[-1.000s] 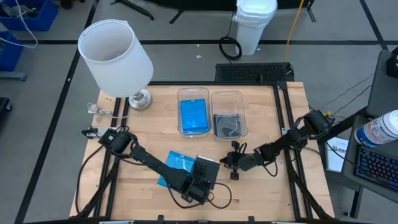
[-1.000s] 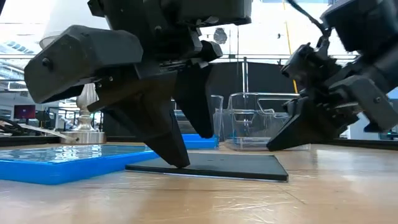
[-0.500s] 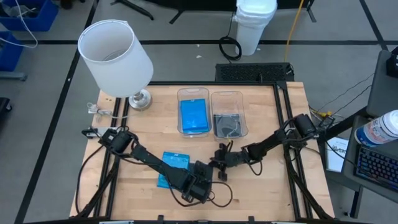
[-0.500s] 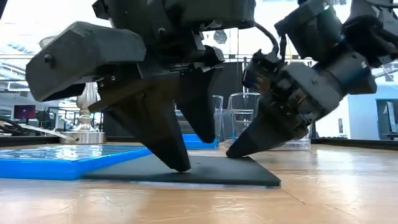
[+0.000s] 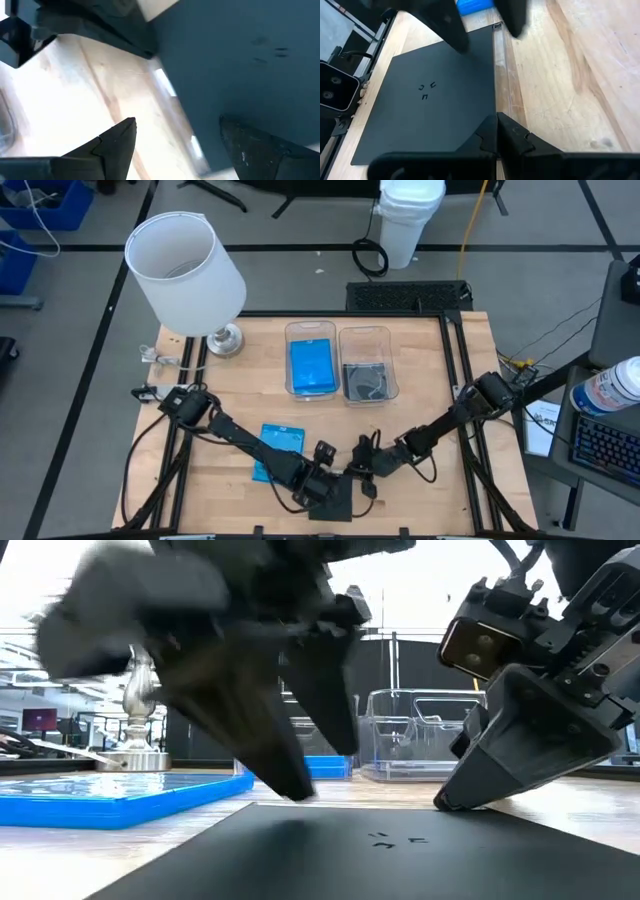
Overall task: Pick & place jewel cases by type
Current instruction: Stack the black CD case on top of the black CD cases in the right transparent bin
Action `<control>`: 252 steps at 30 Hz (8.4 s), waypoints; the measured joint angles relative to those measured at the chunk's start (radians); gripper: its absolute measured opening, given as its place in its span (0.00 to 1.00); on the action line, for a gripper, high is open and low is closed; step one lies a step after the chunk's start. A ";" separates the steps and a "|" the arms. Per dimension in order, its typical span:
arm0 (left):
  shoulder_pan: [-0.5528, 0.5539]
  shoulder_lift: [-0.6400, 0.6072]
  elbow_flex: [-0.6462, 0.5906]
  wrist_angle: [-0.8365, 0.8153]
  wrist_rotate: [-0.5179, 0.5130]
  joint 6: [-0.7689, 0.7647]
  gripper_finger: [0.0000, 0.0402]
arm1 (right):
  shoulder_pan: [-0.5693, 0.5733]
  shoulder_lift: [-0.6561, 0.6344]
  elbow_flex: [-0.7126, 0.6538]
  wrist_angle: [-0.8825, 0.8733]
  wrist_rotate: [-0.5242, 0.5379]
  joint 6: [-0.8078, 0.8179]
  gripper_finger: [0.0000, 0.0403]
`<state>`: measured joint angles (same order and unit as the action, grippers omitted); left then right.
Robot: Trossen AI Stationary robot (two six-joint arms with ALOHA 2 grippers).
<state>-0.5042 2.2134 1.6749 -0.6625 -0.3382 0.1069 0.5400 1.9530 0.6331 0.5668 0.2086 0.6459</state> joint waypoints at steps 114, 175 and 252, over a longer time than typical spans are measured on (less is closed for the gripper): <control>0.015 -0.001 0.002 0.139 -0.020 0.045 0.71 | 0.136 0.004 0.249 -0.203 -0.117 -0.145 0.00; -0.067 -0.003 0.003 -0.076 0.075 -0.091 0.71 | 0.617 0.650 1.648 -1.312 0.789 -0.599 0.57; -0.170 -0.201 0.003 -0.289 -0.134 -0.222 0.71 | 0.472 0.036 1.455 -1.239 0.934 -0.430 0.01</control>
<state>-0.6744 2.0123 1.6783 -0.9519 -0.4722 -0.1150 1.0116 1.9886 2.0880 -0.6722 1.1422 0.2162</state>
